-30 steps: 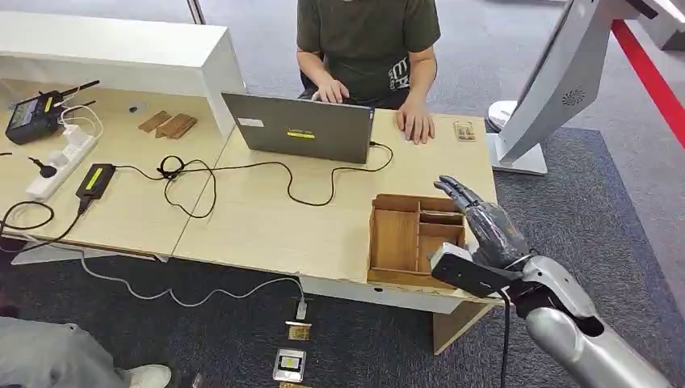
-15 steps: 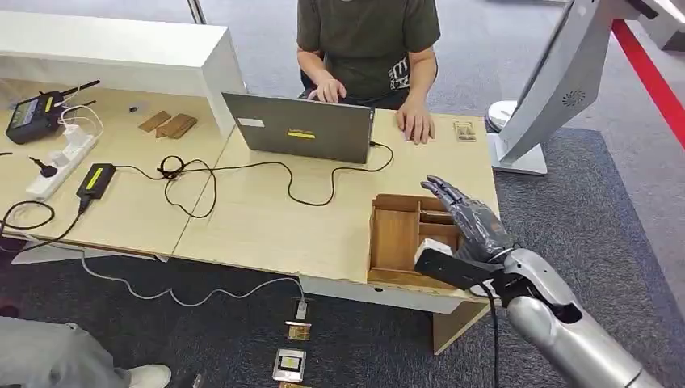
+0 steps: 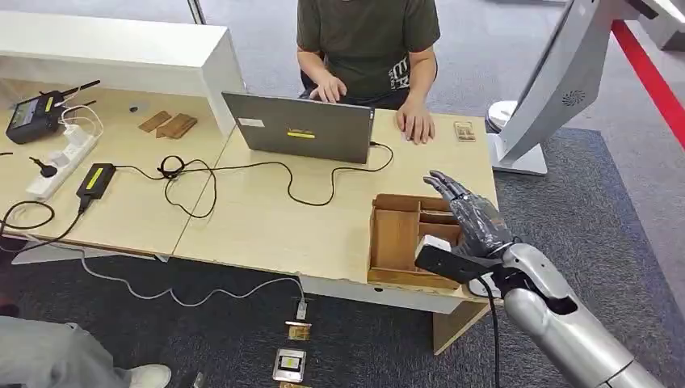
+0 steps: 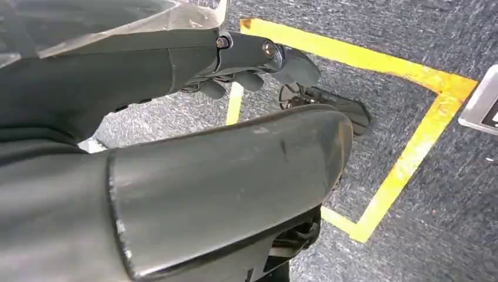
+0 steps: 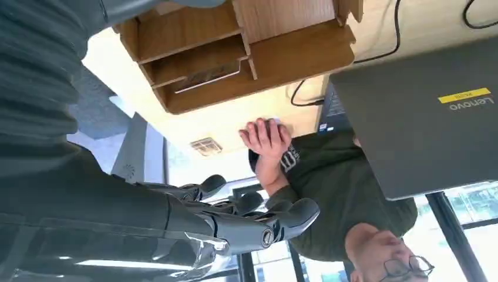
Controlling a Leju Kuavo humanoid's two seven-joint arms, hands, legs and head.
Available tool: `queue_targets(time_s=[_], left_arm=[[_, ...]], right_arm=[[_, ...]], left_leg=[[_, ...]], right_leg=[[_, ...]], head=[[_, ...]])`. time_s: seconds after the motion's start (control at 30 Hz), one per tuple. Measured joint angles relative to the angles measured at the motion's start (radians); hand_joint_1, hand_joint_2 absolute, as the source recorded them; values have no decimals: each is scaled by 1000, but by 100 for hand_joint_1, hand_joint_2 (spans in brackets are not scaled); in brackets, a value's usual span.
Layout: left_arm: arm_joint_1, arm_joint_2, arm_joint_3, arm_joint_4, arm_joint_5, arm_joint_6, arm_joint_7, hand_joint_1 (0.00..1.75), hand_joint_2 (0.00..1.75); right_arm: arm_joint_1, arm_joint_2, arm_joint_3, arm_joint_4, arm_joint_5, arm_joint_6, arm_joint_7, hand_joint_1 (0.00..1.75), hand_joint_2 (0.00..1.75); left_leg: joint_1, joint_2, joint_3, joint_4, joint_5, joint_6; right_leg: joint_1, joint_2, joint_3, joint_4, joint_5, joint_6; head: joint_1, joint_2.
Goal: Pass the card to the sensor for recognition and then transmit it.
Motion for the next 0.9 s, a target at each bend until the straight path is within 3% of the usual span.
queue_targets(time_s=[0.37,0.9], left_arm=[[0,2,0,0,3,0,0,0,0],[0,9,0,0,3,-16,-9,0,0]], right_arm=[[-54,69,-3,158,29,-11,-59,0,175],[-69,114,-22,251,57,-4,-48,0,175]], left_leg=[[0,0,0,0,0,0],[0,0,0,0,0,0]], right_leg=[[0,0,0,0,0,0],[0,0,0,0,0,0]], head=[[0,0],[0,0]])
